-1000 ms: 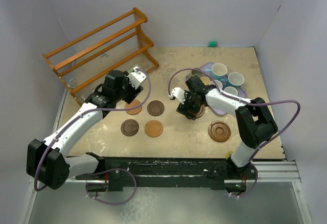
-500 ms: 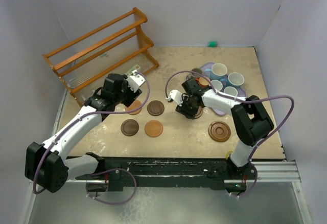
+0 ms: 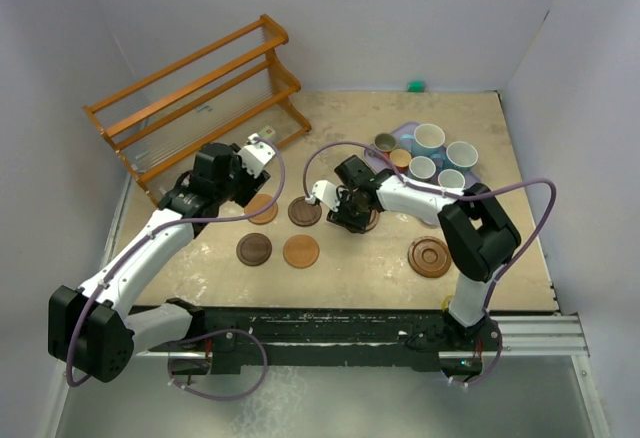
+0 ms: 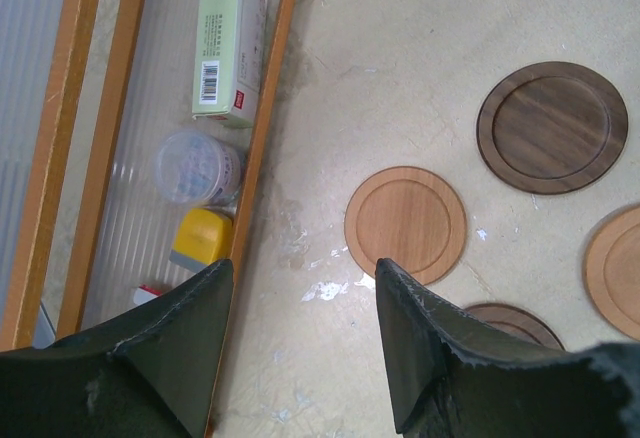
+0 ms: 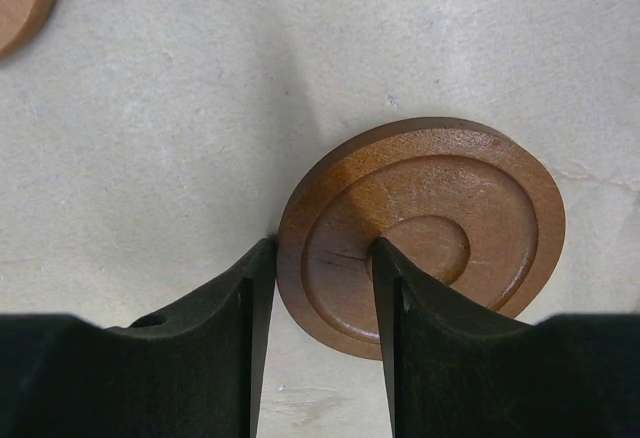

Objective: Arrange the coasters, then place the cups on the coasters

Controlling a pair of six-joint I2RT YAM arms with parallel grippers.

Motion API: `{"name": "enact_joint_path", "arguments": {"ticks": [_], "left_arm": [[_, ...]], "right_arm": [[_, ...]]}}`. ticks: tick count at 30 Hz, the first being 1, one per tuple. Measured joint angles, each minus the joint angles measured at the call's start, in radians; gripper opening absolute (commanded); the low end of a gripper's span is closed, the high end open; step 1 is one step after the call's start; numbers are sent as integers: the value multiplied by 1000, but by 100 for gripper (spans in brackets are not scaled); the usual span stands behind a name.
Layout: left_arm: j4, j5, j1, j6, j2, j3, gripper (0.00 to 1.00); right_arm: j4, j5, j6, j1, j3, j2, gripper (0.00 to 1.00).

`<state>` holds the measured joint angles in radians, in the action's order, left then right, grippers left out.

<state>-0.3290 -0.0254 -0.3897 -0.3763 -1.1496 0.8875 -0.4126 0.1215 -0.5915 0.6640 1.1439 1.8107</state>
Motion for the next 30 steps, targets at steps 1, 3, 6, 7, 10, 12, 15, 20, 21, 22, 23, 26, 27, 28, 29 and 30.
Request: {"name": "enact_joint_path", "arguments": {"ticks": [1,3,6,7,10,12,15,20,21,22,23,26,27,28,29,30], "left_arm": [[0,2,2,0,0,0,57],[0,3,4,0,0,0,56],[0,9,8,0,3,0,56],[0,10,9,0,3,0,57],[0,12,11,0,4,0,57],[0,14,11,1,5,0,57],[0,14,11,1,5,-1,58],[0,17,14,2,11,-2,62],[0,18,15,2,13,-2,63],[0,18,16,2,15,-2,64],[0,18,16,2,17,-2,65],[0,18,16,2,24,-3,67],[0,18,16,3,26,-3,67],[0,18,16,3,28,-3,67],[1,18,16,3,29,-3,67],[2,18,16,3,30,-3,67]], "right_arm": [[-3,1,0,3,10,8,45],[-7,2,2,3,24,18,47],[-10,3,3,4,29,21,55],[-14,5,3,3,30,21,58],[-37,10,3,4,29,9,63],[-52,9,0,3,22,-21,66],[-71,8,-2,3,2,-108,70],[-94,8,-16,-18,-62,-274,71],[-107,9,-23,-29,-79,-301,72],[-121,9,-31,-45,-98,-326,72],[-133,10,-40,-66,-117,-347,72],[-175,13,-77,-154,-190,-414,73],[-191,13,-90,-179,-210,-432,73],[-208,11,-111,-216,-238,-459,74],[-223,9,-125,-240,-254,-478,74],[-235,7,-144,-267,-274,-499,74]]}}
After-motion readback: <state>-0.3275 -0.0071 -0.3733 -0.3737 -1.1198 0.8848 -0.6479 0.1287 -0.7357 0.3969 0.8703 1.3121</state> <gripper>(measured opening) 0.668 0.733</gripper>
